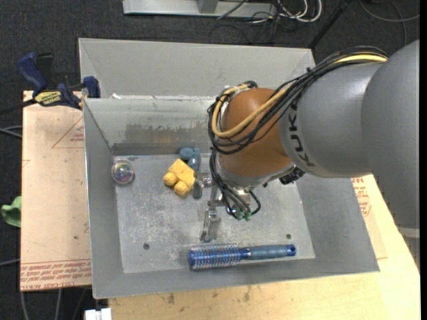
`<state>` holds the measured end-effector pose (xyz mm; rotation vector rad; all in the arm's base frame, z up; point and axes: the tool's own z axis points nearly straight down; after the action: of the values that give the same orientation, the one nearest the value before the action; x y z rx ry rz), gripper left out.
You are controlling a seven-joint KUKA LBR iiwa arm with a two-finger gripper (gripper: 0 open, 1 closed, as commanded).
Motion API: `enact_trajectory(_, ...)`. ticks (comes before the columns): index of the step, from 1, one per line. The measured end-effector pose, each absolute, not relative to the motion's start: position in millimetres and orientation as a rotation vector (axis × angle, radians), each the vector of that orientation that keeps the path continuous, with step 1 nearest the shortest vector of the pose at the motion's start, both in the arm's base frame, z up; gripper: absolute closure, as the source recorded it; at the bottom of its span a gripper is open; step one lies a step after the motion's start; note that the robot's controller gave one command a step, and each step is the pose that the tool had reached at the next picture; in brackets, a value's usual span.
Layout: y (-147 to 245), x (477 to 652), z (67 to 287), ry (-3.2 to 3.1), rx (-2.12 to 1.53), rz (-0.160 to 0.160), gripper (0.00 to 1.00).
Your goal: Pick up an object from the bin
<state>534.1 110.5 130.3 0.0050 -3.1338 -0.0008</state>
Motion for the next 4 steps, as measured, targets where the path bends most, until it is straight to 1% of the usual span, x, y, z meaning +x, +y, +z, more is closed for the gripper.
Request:
enact_trajectory(1, 82, 488.2, 74, -3.138, 0.288, -0.004, 0.0)
enact_trajectory(2, 101, 478.9, 101, -3.132, 0.296, -0.004, 0.0)
enact_trajectory(3, 75, 478.3, 99, -3.14, 0.071, -0.001, 0.0)
enact_trajectory(4, 80, 483.2, 70, -3.151, 0.106, -0.004, 0.0)
